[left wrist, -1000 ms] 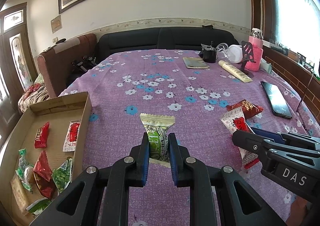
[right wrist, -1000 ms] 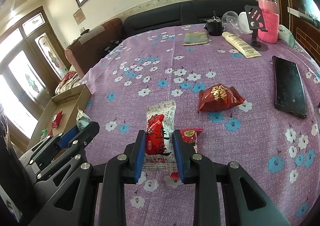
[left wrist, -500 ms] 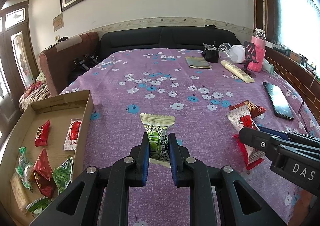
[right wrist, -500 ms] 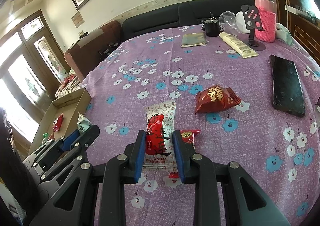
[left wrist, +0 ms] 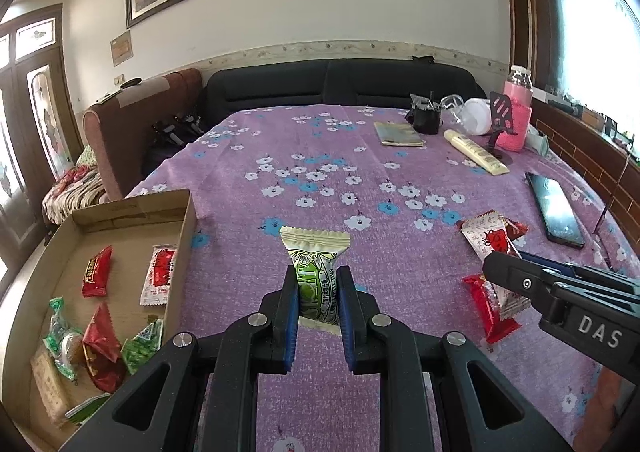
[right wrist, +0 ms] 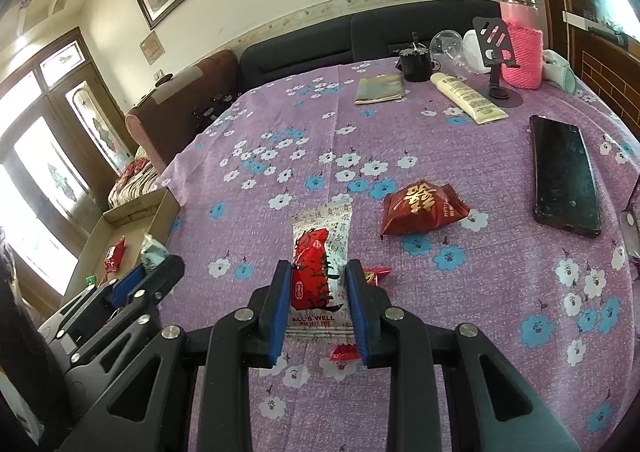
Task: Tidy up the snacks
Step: 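Lift white-red packet with right gripper while left lifts green-white packet, then carry green-white packet into box with left gripper while right carries white-red packet there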
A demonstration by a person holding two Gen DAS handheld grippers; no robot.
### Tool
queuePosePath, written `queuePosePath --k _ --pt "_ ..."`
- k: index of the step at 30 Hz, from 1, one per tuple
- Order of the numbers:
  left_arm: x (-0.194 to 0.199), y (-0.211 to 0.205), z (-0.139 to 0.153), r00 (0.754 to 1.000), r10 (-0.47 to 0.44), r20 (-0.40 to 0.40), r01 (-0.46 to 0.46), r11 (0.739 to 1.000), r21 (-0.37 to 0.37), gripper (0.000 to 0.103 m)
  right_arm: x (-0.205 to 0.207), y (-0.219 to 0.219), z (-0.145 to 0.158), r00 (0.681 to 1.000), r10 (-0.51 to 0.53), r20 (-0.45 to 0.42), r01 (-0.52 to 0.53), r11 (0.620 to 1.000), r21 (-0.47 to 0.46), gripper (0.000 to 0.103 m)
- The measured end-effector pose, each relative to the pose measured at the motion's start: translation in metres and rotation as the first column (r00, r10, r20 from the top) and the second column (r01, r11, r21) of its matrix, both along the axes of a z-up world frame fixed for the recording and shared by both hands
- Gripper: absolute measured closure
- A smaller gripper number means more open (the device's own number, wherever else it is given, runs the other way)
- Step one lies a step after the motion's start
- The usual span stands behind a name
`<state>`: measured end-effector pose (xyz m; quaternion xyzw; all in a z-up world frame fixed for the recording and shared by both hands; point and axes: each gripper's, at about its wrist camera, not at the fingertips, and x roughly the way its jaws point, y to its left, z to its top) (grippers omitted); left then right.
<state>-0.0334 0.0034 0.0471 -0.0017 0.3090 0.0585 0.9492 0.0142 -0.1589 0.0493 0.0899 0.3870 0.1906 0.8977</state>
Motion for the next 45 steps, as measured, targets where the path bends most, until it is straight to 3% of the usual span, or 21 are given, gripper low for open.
queuePosePath --k 14,26,30,37,41,45 --pt "-0.036 0.020 0.035 0.997 0.008 0.074 -0.006 1.000 -0.019 0.085 -0.008 0.009 0.004 0.999 0.007 0.045 -0.005 0.999 -0.043 0.077" --pt "-0.067 0.089 0.051 0.987 0.105 0.120 -0.094 0.992 -0.089 0.085 -0.012 0.021 0.003 0.996 0.024 0.086 -0.016 0.995 -0.097 0.077" --pt "-0.076 0.123 0.049 0.980 0.168 0.110 -0.152 0.979 -0.135 0.085 -0.012 0.022 0.002 0.996 0.027 0.090 -0.018 0.995 -0.102 0.077" --pt "-0.098 0.179 0.031 0.964 0.259 0.067 -0.247 0.958 -0.143 0.085 -0.022 0.029 0.019 0.993 0.043 0.106 -0.036 0.997 -0.064 0.076" --pt "-0.104 0.212 0.010 0.956 0.293 -0.001 -0.289 0.942 -0.170 0.085 -0.039 0.052 0.034 0.986 0.123 0.108 -0.120 0.992 -0.034 0.076" --pt "-0.105 0.224 -0.004 0.957 0.288 -0.043 -0.290 0.933 -0.211 0.085 -0.052 0.100 0.041 0.964 0.261 0.043 -0.262 0.964 0.040 0.076"
